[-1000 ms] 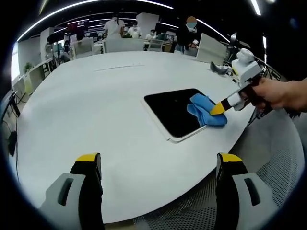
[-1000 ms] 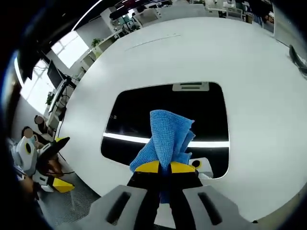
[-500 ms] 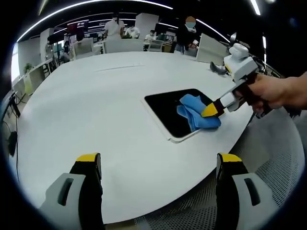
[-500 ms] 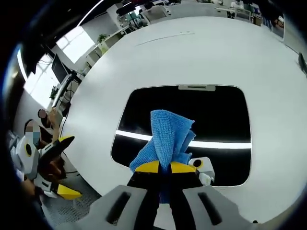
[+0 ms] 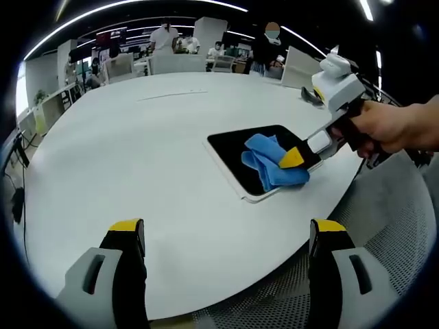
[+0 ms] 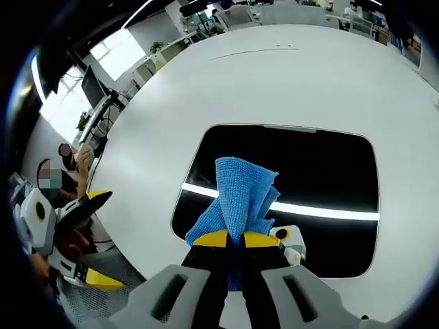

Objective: Wipe the mirror surface with the cleaning cloth until all visible marks leave the cleaned area.

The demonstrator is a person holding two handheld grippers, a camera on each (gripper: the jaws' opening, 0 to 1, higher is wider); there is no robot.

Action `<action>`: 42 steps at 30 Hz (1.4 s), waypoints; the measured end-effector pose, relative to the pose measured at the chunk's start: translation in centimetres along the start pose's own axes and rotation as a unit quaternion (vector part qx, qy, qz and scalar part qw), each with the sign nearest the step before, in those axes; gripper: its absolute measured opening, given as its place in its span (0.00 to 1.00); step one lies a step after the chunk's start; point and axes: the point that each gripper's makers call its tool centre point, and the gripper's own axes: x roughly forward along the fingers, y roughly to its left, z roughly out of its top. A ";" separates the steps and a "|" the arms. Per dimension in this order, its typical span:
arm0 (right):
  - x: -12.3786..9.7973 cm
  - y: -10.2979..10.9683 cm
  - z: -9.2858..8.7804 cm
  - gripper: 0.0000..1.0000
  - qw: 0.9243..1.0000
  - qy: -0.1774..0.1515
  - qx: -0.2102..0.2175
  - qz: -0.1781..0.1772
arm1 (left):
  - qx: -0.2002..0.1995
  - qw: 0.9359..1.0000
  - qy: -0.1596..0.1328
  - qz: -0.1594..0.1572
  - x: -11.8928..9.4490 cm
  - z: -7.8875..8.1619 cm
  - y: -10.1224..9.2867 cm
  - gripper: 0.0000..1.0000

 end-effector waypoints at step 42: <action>1.3 3.2 0.3 0.00 1.000 0.004 -0.012 0.025 | -0.012 0.999 -0.029 0.021 -0.5 1.1 0.6 0.99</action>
